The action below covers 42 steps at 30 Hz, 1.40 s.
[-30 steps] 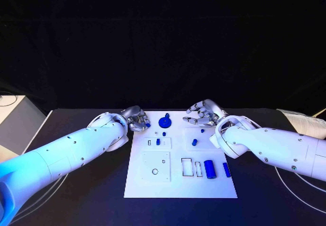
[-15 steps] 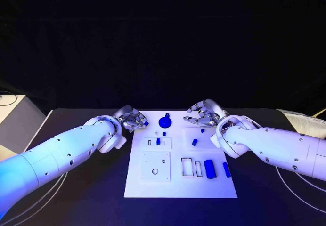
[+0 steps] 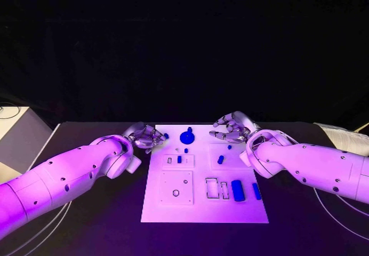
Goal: Assemble the parts on the task board
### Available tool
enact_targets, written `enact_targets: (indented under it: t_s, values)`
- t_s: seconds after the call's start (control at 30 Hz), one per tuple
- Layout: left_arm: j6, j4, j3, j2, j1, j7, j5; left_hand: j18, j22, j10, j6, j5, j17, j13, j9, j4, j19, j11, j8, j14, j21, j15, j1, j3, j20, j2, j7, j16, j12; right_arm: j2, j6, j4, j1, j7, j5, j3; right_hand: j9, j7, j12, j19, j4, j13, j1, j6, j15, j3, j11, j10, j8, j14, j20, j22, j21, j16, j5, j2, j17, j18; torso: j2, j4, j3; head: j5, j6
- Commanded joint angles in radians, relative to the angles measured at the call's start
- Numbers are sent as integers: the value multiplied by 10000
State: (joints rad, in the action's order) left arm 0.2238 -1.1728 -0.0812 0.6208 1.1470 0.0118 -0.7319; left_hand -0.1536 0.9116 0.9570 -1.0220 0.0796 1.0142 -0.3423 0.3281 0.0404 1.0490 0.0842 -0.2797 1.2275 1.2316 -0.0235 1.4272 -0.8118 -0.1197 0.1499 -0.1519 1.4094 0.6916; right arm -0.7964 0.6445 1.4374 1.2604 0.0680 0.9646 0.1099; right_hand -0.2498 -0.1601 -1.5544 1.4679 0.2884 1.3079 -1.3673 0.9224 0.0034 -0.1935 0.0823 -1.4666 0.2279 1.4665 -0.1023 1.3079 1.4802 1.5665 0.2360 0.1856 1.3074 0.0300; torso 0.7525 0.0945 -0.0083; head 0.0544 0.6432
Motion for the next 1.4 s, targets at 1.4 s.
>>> enact_targets:
  t_s: [1.4]
  values:
    - [827, 1876, -655, -957, 109, 327, -4340, -321, -1821, -1483, 1376, -232, -3823, 367, -33, -315, -1481, 418, 353, -2922, -1544, -326, 437, 1731, -303, 661, -319, -1728, -307, 44, -142, 10, -28, -47, 97, -3, -23, 39, 3, 649, -14, 2493, 141, -12, -51, -72, -85, -880, 59, 1043, 36, 1821, -36, 43, 67, 5, 2634, -42, 57, -42, 22, -105, -162]
